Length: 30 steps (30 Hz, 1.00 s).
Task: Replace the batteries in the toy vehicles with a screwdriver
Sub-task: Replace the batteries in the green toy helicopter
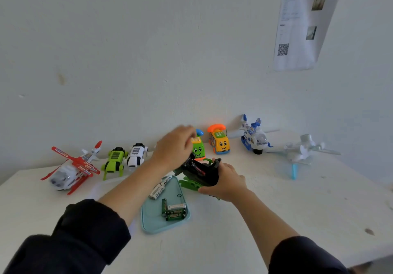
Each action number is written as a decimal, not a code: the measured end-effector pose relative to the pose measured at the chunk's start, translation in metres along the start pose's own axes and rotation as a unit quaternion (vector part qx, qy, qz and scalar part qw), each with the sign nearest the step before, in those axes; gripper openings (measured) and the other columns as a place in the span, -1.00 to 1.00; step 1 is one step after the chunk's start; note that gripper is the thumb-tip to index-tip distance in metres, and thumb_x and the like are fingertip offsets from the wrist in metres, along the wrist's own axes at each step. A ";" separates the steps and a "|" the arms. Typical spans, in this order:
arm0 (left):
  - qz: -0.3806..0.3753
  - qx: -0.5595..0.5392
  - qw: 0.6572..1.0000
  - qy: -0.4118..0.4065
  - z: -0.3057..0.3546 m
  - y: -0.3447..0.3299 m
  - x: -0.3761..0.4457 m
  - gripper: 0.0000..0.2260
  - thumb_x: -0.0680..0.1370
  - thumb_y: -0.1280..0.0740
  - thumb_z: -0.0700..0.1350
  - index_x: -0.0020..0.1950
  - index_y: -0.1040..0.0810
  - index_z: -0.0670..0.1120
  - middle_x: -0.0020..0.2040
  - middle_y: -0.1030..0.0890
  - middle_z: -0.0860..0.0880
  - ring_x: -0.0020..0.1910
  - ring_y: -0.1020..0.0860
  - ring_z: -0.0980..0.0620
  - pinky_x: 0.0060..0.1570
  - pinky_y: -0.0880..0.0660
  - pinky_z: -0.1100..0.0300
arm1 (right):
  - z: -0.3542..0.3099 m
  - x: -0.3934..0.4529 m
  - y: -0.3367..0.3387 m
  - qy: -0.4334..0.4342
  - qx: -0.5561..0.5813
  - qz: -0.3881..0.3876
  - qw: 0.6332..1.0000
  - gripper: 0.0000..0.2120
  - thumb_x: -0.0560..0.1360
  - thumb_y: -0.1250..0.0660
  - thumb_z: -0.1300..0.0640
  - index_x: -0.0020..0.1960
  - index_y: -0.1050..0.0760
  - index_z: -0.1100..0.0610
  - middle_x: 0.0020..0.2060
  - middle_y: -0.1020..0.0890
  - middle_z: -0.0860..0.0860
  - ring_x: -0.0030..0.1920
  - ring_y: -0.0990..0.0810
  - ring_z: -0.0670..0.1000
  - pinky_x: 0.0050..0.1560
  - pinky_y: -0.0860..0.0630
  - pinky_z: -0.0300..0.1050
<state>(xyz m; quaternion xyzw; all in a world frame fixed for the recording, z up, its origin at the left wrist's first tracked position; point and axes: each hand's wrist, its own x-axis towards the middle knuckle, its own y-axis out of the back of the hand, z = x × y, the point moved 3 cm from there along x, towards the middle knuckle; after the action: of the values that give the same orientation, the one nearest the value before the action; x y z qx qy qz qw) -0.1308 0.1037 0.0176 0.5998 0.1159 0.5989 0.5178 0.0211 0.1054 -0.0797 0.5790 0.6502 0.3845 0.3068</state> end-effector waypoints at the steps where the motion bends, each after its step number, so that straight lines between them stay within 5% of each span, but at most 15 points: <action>1: -0.089 0.080 0.993 0.007 -0.002 -0.010 -0.002 -0.84 0.55 -0.19 -0.22 0.06 -0.52 -0.09 -0.15 -0.54 -0.02 -0.19 -0.51 0.00 -0.18 -0.44 0.14 | -0.001 0.000 0.000 0.002 -0.001 0.002 1.000 -0.31 0.27 -0.44 -0.26 0.29 -0.28 -0.05 0.14 -0.43 -0.07 0.21 -0.37 -0.04 0.15 -0.31 0.03; 3: -0.214 0.180 0.960 0.026 -0.008 -0.028 -0.009 -0.78 0.53 -0.18 -0.18 0.10 -0.54 -0.02 -0.05 -0.59 -0.04 -0.04 -0.54 -0.07 -0.14 -0.48 0.08 | -0.004 -0.001 0.000 0.010 -0.011 0.004 1.000 -0.33 0.26 -0.44 -0.25 0.26 -0.30 -0.04 0.11 -0.43 -0.09 0.22 -0.36 -0.04 0.15 -0.32 0.04; 5: -0.262 0.199 0.944 0.030 -0.013 -0.037 -0.013 -0.73 0.53 -0.19 -0.17 0.14 -0.56 0.06 0.02 -0.60 -0.03 0.02 -0.54 -0.06 -0.15 -0.48 0.11 | -0.006 -0.001 0.000 0.022 -0.020 0.005 1.000 -0.34 0.27 -0.45 -0.24 0.26 -0.30 -0.03 0.07 -0.42 -0.11 0.24 -0.34 -0.03 0.15 -0.32 0.05; 9: -0.265 0.263 0.928 0.007 -0.015 -0.035 -0.010 -0.73 0.56 -0.19 -0.15 0.18 -0.56 0.08 0.06 -0.58 -0.02 0.02 -0.53 -0.06 -0.26 -0.34 0.17 | -0.011 0.001 0.001 0.037 -0.030 0.009 0.999 -0.34 0.27 -0.45 -0.22 0.27 -0.30 -0.05 -0.02 -0.37 -0.14 0.24 -0.33 -0.02 0.11 -0.31 0.07; 13: -0.278 0.305 0.910 -0.033 -0.013 -0.034 -0.012 -0.78 0.56 -0.20 -0.18 0.08 -0.59 0.00 -0.04 -0.51 -0.01 -0.21 -0.40 -0.03 -0.43 -0.17 0.20 | -0.019 0.002 -0.001 0.057 -0.047 0.007 0.997 -0.31 0.27 -0.46 -0.20 0.28 -0.27 -0.04 0.11 -0.44 -0.10 0.25 -0.32 0.00 0.13 -0.31 0.09; 21: -0.277 0.327 0.901 -0.058 -0.018 -0.038 -0.020 -0.86 0.54 -0.21 -0.24 0.05 -0.51 -0.10 0.02 -0.50 -0.07 -0.09 -0.53 -0.12 -0.31 -0.29 0.12 | -0.028 0.006 -0.004 0.065 -0.084 -0.005 0.994 -0.25 0.25 -0.47 -0.21 0.32 -0.23 -0.04 0.20 -0.43 -0.06 0.29 -0.30 0.02 0.18 -0.28 0.15; 25: -0.236 0.333 0.913 0.013 -0.034 -0.016 -0.022 -0.88 0.53 -0.21 -0.24 0.03 -0.49 -0.13 -0.03 -0.49 -0.08 -0.17 -0.51 -0.10 -0.33 -0.30 0.14 | -0.029 0.008 -0.002 0.052 -0.080 -0.005 0.995 -0.28 0.27 -0.44 -0.22 0.32 -0.24 -0.05 0.17 -0.44 -0.05 0.27 -0.33 0.03 0.18 -0.28 0.15; 30: -0.262 0.354 0.874 0.203 -0.095 0.026 -0.042 -0.81 0.50 -0.19 -0.28 0.06 -0.44 -0.08 -0.18 -0.47 -0.02 -0.23 -0.46 -0.01 -0.31 -0.39 0.18 | -0.030 0.012 0.001 0.033 -0.045 -0.015 0.998 -0.38 0.26 -0.45 -0.21 0.22 -0.30 -0.07 -0.01 -0.43 -0.09 0.20 -0.37 0.01 0.16 -0.29 0.11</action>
<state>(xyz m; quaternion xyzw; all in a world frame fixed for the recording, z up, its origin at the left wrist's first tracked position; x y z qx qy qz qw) -0.2333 0.1061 -0.0120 0.5558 0.5757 0.4690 0.3738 -0.0050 0.1130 -0.0626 0.5417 0.6505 0.4280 0.3166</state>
